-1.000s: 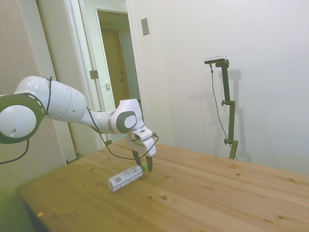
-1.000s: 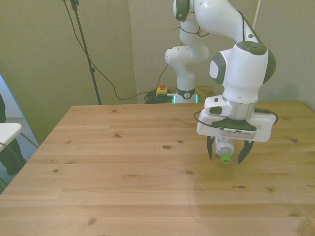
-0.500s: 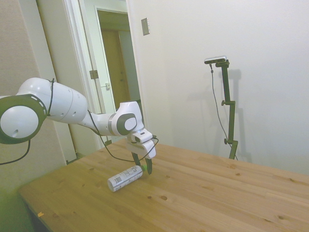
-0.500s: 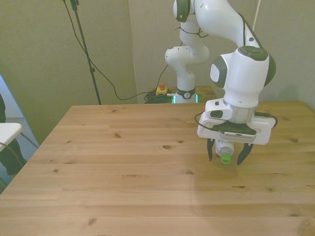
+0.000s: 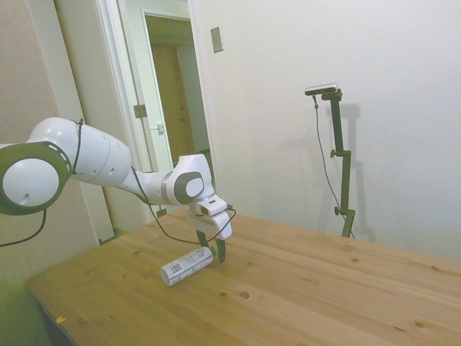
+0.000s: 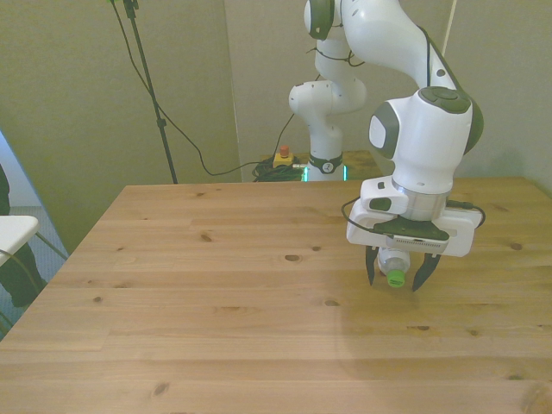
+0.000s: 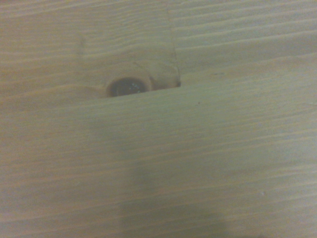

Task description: Stand the water bottle

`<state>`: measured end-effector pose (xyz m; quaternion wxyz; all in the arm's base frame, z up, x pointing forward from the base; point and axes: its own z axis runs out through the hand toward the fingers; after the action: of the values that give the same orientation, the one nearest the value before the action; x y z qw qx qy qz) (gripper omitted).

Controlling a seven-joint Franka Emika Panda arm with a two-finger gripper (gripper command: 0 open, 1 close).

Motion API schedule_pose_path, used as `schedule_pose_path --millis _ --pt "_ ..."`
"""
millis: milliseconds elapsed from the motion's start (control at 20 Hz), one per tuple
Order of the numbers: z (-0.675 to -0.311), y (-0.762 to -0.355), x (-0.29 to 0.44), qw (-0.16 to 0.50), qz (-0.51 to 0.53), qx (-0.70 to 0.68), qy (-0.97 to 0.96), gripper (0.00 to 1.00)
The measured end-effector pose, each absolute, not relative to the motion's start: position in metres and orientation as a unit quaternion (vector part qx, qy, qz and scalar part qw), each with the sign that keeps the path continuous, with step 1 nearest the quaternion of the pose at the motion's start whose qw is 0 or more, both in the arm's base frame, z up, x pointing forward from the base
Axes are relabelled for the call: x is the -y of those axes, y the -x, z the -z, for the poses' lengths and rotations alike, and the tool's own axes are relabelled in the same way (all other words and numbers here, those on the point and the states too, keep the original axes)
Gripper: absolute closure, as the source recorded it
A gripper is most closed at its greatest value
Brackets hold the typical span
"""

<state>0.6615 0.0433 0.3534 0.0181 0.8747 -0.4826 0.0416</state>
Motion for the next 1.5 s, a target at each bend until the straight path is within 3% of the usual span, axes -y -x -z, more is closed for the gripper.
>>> schedule_pose_path --millis 850,1100,1500 --pt "-0.363 -0.664 -0.038 0.022 -0.056 0.489 -0.87 1.0" --pt "-0.419 -0.664 -0.035 0.012 -0.129 0.5 -0.856 1.0" --pt "-0.51 -0.627 -0.027 0.009 -0.287 0.531 -0.797 1.0"
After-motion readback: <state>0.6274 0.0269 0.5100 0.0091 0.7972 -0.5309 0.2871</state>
